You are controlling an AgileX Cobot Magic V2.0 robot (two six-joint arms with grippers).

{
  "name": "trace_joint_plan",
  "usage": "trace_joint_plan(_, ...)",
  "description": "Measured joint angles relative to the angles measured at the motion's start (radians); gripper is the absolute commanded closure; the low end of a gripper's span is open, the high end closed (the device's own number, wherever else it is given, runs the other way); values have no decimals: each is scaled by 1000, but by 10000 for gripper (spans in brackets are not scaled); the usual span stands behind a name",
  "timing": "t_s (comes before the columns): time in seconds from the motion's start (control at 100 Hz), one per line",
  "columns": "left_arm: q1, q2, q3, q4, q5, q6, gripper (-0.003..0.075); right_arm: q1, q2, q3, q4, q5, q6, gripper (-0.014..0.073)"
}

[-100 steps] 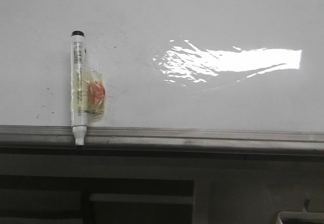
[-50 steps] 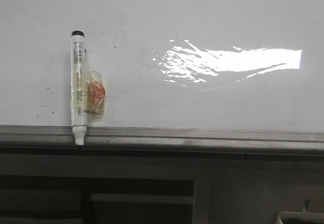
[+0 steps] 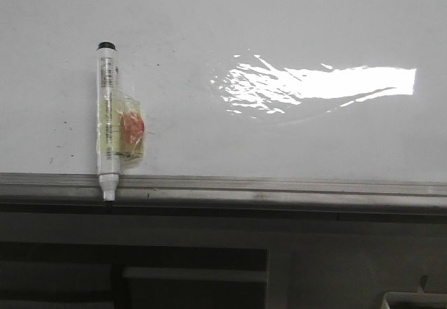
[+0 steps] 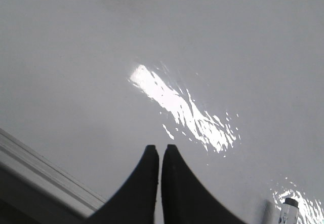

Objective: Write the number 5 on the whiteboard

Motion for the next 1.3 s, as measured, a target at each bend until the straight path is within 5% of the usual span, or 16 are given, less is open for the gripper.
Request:
trace_joint_plan(0.46, 0, 0, -7, -90, 24, 23, 741, 0, 0, -35, 44, -28, 0, 656)
trace_joint_plan(0.67, 0, 48, -118, 66, 50, 75, 740, 0, 81, -192, -165, 172, 0, 656)
trace_joint_plan(0.89, 0, 274, -309, 278, 225, 181, 731, 0, 208, -364, -394, 346, 0, 655)
trace_joint_plan(0.99, -28, 352, -359, 300, 256, 248, 640, 0, 250, -400, -417, 356, 0, 655)
trace_joint_plan(1.14, -117, 422, -381, 304, 258, 344, 391, 0, 288, -416, -396, 362, 0, 650)
trace_joint_plan(1.3, -225, 525, -386, 283, 258, 365, 365, 0, 315, -416, -372, 386, 0, 485)
